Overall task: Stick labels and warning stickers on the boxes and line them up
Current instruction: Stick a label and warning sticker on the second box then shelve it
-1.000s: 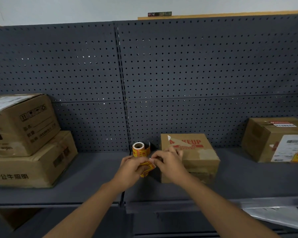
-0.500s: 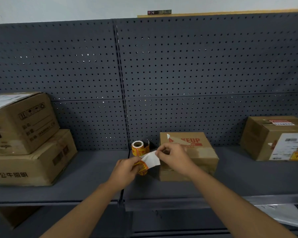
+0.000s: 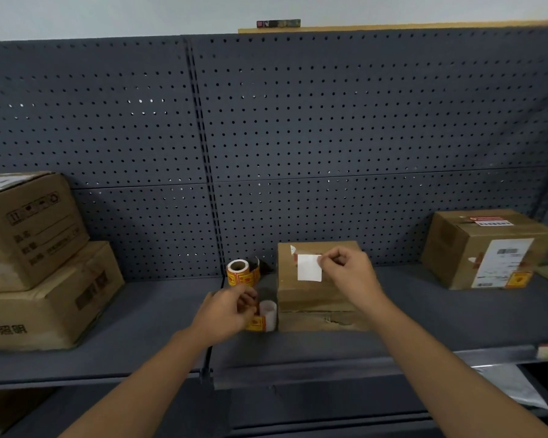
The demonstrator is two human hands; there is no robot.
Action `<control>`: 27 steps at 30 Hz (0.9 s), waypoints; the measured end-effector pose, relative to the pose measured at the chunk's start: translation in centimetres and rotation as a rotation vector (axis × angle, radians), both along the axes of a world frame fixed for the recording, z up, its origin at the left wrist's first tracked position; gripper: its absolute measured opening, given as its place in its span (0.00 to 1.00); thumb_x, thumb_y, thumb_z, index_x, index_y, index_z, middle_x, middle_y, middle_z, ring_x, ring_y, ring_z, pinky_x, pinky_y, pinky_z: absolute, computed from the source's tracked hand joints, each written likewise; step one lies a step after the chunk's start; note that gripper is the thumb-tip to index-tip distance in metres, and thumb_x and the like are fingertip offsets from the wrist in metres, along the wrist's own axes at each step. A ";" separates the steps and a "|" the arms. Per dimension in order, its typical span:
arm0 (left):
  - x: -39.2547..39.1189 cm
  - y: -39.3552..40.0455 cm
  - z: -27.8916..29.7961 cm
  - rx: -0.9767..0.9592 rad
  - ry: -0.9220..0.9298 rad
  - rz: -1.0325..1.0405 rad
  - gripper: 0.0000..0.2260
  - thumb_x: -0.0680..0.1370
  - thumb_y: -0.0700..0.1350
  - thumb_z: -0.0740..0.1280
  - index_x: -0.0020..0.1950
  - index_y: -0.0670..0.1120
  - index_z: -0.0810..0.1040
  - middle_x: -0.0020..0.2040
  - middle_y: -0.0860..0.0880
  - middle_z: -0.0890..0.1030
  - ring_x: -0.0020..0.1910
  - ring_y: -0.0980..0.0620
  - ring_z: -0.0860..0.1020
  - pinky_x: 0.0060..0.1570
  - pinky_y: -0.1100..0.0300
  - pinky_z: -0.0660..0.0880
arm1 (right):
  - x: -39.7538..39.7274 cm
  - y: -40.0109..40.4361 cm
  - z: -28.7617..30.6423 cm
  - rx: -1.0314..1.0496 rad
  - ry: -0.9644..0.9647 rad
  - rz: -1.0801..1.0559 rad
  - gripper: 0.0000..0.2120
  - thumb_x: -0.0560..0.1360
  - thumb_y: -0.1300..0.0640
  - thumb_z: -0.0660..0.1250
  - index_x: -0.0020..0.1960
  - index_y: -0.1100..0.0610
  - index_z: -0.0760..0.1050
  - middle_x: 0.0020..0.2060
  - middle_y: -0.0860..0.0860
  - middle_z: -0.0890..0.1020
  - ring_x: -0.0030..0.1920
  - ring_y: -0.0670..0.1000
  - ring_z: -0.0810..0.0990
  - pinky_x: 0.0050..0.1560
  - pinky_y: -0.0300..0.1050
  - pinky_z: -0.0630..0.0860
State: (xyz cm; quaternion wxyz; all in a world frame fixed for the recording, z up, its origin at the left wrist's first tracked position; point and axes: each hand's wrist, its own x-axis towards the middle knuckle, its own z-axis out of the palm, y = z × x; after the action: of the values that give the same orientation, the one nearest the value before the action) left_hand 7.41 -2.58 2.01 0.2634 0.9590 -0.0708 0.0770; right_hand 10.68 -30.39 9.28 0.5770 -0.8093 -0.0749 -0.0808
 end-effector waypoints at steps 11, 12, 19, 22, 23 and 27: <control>-1.2 -7.3 4.7 -0.545 -0.087 -0.051 0.07 0.85 0.49 0.64 0.58 0.54 0.81 0.51 0.55 0.83 0.51 0.59 0.80 0.55 0.57 0.78 | -1.5 -0.2 0.2 -0.014 -0.140 -0.086 0.06 0.78 0.57 0.71 0.42 0.54 0.80 0.37 0.47 0.84 0.40 0.45 0.82 0.40 0.37 0.77; -1.1 -8.0 5.0 -0.585 -0.084 -0.051 0.07 0.85 0.50 0.64 0.58 0.57 0.81 0.51 0.56 0.83 0.52 0.57 0.80 0.56 0.54 0.78 | -1.8 0.0 0.3 -0.036 -0.151 -0.094 0.05 0.78 0.56 0.71 0.43 0.54 0.80 0.37 0.47 0.83 0.40 0.43 0.81 0.37 0.31 0.74; -0.7 -12.0 6.4 -0.792 -0.038 -0.115 0.11 0.86 0.50 0.60 0.60 0.52 0.82 0.56 0.53 0.84 0.59 0.55 0.81 0.66 0.48 0.76 | -2.9 0.6 0.4 -0.123 -0.262 -0.052 0.05 0.79 0.54 0.71 0.45 0.52 0.80 0.37 0.45 0.83 0.42 0.40 0.79 0.37 0.29 0.73; -0.5 -12.8 6.5 -0.834 0.003 -0.081 0.13 0.85 0.56 0.60 0.61 0.54 0.82 0.56 0.54 0.84 0.59 0.57 0.80 0.67 0.49 0.75 | -3.0 0.3 0.2 -0.166 -0.319 -0.003 0.05 0.79 0.54 0.70 0.45 0.51 0.79 0.36 0.44 0.82 0.39 0.43 0.79 0.36 0.33 0.73; -0.4 -12.9 6.6 -0.847 0.008 -0.077 0.13 0.85 0.57 0.61 0.60 0.55 0.82 0.56 0.54 0.84 0.59 0.57 0.80 0.67 0.50 0.75 | -3.0 0.2 0.2 -0.181 -0.339 0.005 0.05 0.80 0.54 0.70 0.45 0.50 0.78 0.36 0.44 0.81 0.39 0.44 0.79 0.36 0.34 0.73; -0.3 -13.4 6.5 -0.967 0.039 -0.069 0.08 0.84 0.53 0.65 0.58 0.54 0.82 0.57 0.52 0.84 0.61 0.52 0.81 0.66 0.51 0.76 | -3.2 -0.7 0.3 -0.179 -0.355 0.071 0.01 0.80 0.55 0.70 0.50 0.51 0.80 0.39 0.43 0.82 0.43 0.42 0.79 0.39 0.30 0.72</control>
State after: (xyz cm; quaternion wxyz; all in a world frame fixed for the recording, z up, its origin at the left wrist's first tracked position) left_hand 7.15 -15.98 8.52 0.6827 0.7250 -0.0538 0.0742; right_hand 7.49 -31.09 9.56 0.4831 -0.8272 -0.2107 -0.1947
